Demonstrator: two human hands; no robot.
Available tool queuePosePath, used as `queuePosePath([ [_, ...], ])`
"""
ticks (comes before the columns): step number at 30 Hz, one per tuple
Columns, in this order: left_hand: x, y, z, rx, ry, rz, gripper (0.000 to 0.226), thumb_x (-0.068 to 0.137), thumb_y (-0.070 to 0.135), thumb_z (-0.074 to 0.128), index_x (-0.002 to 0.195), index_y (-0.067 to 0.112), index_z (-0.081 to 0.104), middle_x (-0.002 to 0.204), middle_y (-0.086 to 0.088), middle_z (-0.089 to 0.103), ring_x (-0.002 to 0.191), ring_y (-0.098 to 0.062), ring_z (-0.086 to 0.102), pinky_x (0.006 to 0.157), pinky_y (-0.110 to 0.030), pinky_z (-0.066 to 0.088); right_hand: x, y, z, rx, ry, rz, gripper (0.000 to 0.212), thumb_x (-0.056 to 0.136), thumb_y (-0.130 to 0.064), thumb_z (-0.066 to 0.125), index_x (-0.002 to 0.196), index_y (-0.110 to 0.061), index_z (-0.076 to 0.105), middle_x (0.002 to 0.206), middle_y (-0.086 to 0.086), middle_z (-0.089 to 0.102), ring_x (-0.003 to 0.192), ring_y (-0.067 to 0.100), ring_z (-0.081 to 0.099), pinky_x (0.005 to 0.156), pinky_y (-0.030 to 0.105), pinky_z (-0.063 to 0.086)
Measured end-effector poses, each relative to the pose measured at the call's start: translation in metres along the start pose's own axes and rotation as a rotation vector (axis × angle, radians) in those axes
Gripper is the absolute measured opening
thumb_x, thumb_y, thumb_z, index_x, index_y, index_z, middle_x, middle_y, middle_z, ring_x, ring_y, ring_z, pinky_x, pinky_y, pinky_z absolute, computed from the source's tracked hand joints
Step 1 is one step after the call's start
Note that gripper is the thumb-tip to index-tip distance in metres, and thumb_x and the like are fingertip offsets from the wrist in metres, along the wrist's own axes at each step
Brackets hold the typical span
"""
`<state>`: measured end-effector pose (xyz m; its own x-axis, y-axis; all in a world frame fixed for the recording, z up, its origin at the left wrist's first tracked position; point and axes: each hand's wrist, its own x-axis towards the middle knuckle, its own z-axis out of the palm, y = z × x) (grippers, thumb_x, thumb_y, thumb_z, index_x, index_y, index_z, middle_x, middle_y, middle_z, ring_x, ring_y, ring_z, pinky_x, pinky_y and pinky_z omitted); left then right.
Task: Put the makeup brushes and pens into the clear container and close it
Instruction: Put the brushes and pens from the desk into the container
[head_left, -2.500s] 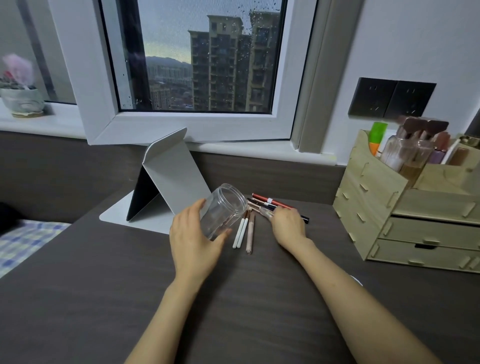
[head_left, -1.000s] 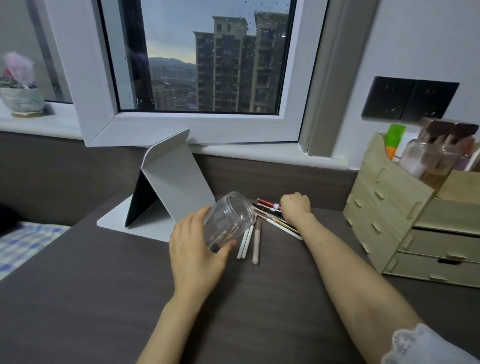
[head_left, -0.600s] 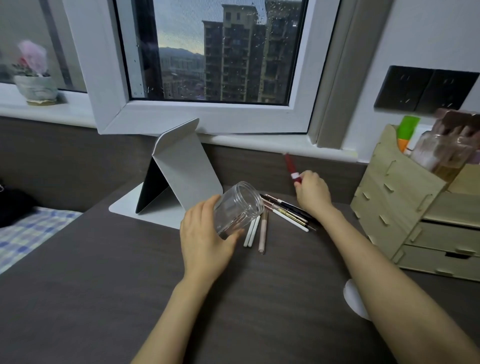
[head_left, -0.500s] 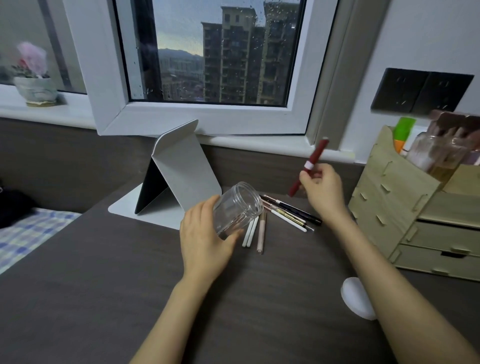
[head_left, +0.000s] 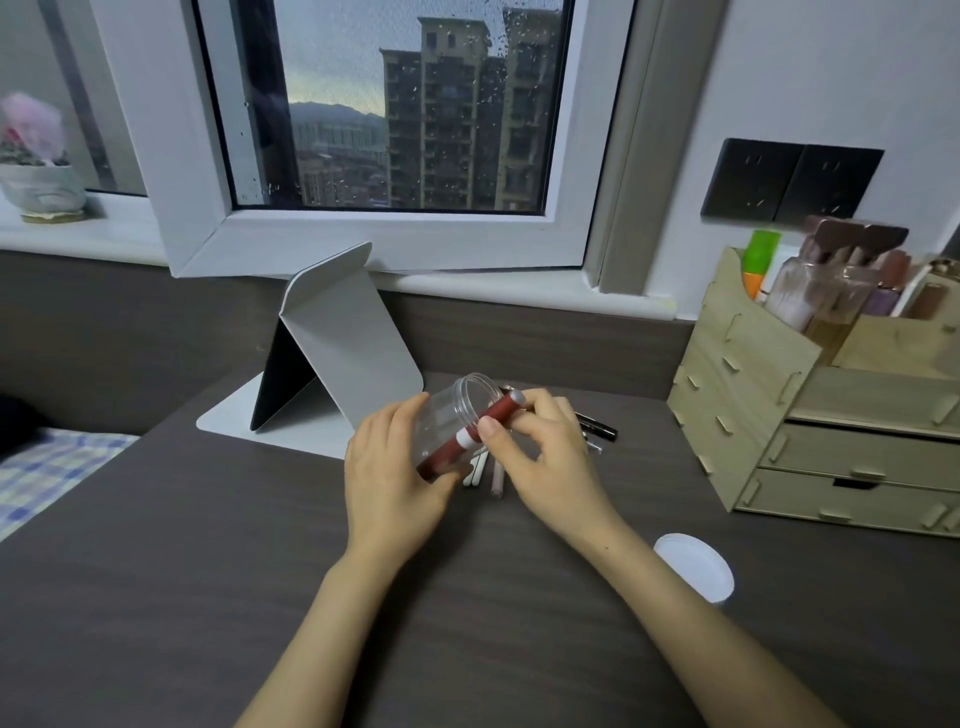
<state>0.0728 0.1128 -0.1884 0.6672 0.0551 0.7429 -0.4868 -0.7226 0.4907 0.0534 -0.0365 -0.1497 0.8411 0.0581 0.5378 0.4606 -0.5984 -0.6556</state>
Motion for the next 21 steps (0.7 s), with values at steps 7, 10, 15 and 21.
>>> queuePosePath([
  [7, 0.002, -0.005, 0.003, 0.008, 0.041, -0.057, 0.068, 0.054, 0.016, 0.082, 0.115, 0.012, 0.052, 0.105, -0.008, 0.061, 0.096, -0.029, 0.052, 0.081, -0.031, 0.035, 0.019, 0.019, -0.002, 0.495, 0.217, 0.335, 0.027, 0.092, -0.018, 0.054, 0.069, -0.024, 0.067, 0.078, -0.003, 0.065, 0.077, 0.004, 0.059, 0.075, 0.015, 0.045],
  [10, 0.003, -0.007, 0.003, 0.005, 0.066, -0.062, 0.069, 0.054, 0.015, 0.081, 0.116, 0.012, 0.051, 0.105, -0.009, 0.061, 0.096, -0.029, 0.052, 0.081, -0.031, 0.035, 0.034, 0.047, 0.013, 0.109, 0.203, 0.49, 0.01, 0.085, -0.019, 0.059, 0.077, -0.018, 0.065, 0.077, 0.002, 0.065, 0.079, 0.02, 0.062, 0.078, 0.034, 0.051],
  [15, 0.003, -0.007, 0.003, 0.004, 0.066, -0.055, 0.069, 0.054, 0.016, 0.08, 0.115, 0.013, 0.05, 0.104, -0.008, 0.061, 0.096, -0.029, 0.052, 0.081, -0.033, 0.037, 0.045, 0.063, 0.04, -0.335, -0.064, 0.589, 0.039, 0.085, -0.029, 0.06, 0.116, -0.008, 0.05, 0.116, 0.013, 0.066, 0.111, 0.031, 0.06, 0.086, 0.034, 0.047],
  [21, 0.001, -0.005, 0.003, 0.019, 0.043, -0.045, 0.071, 0.053, 0.016, 0.083, 0.116, 0.011, 0.052, 0.106, -0.009, 0.061, 0.096, -0.03, 0.052, 0.081, -0.034, 0.037, 0.054, 0.066, 0.023, -0.491, -0.185, 0.702, 0.024, 0.079, -0.014, 0.061, 0.102, -0.006, 0.061, 0.108, 0.016, 0.067, 0.102, 0.033, 0.064, 0.079, 0.033, 0.05],
])
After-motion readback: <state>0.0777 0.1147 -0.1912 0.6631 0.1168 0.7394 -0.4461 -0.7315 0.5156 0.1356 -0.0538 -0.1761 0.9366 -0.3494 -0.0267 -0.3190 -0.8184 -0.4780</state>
